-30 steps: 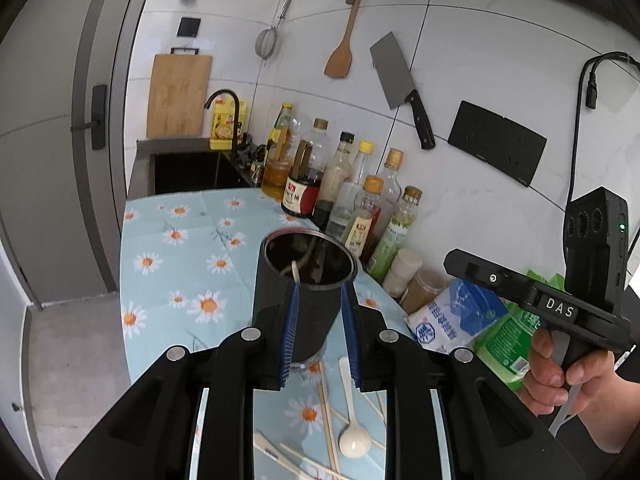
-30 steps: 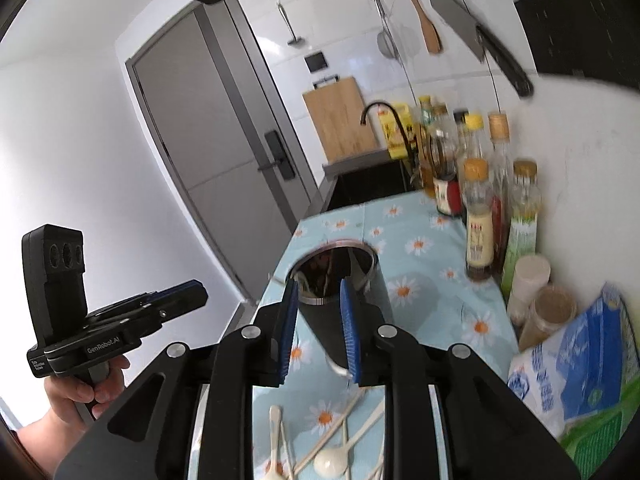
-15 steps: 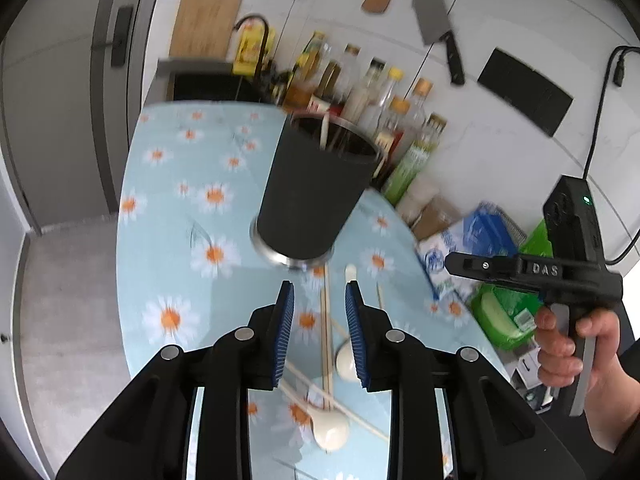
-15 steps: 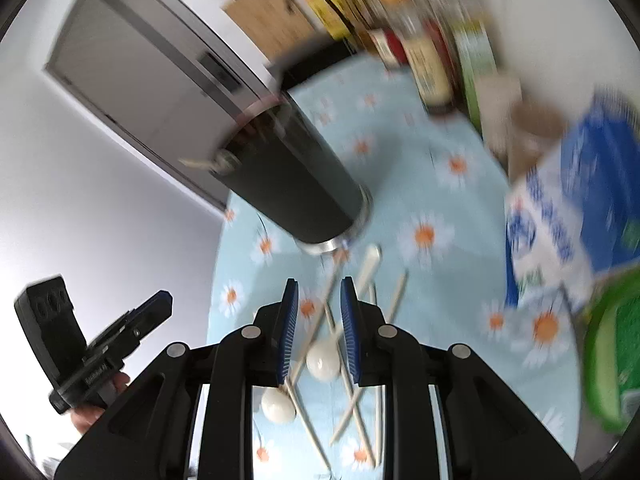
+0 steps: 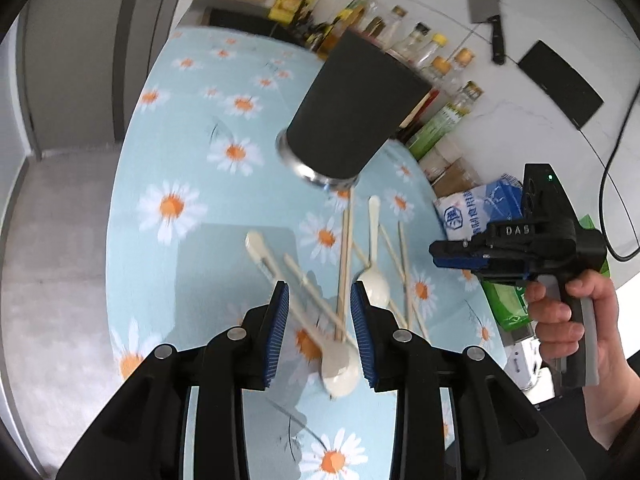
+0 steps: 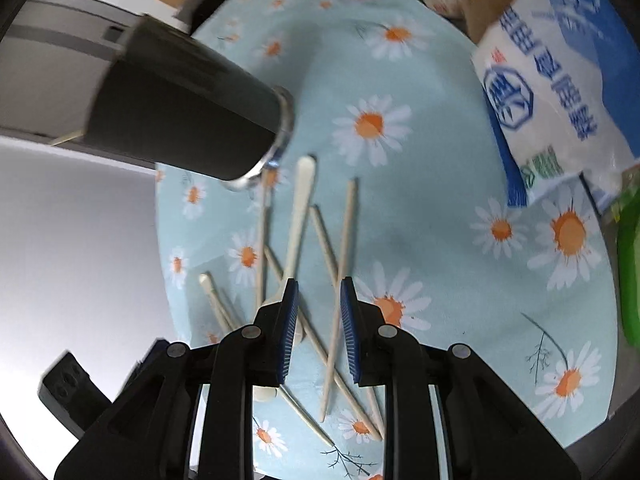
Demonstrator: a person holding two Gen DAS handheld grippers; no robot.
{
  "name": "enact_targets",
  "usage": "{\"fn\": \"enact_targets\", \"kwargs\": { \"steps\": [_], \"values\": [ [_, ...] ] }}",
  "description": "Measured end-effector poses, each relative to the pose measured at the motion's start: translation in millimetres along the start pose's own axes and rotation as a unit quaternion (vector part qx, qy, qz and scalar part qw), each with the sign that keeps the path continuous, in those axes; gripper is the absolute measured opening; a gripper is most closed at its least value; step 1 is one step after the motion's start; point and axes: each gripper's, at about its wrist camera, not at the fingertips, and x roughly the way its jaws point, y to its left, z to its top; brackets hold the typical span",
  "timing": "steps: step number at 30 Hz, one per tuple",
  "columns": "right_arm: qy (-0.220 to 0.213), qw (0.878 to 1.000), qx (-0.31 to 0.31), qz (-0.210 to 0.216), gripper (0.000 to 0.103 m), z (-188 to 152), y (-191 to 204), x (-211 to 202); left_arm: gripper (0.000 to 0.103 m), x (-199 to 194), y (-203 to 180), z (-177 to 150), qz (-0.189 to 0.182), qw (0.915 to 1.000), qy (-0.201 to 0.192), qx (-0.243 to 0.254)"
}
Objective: Organize utensils
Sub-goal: 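Move both tools back down to the utensils on the tablecloth, then grasp another wooden chopstick with the right tool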
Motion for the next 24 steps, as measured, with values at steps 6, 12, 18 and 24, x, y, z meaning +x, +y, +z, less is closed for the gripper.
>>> {"fn": "enact_targets", "kwargs": {
  "steps": [6, 12, 18, 24],
  "values": [
    [0.026, 0.999, 0.021, -0.024, 0.023, 8.1, -1.4, 16.2, 0.031, 5.9, 18.2, -21.6, -0.022, 0.9987, 0.02, -0.041],
    [0.038, 0.997, 0.018, -0.071, 0.022, 19.0, 3.0, 28.2, 0.031, 6.0, 34.2, -31.2, -0.035, 0.9966, 0.026, -0.07],
    [0.054, 0.992, 0.024, -0.112, 0.016, 23.6, 10.5, 43.1, 0.031, 5.2, 46.5, -32.8, -0.046, 0.9946, 0.026, -0.09],
    [0.056, 0.987, 0.041, -0.145, 0.011, 27.2, 15.9, 48.8, 0.031, 4.9, 52.3, -33.1, -0.054, 0.9933, 0.025, -0.099]
  ]
}}
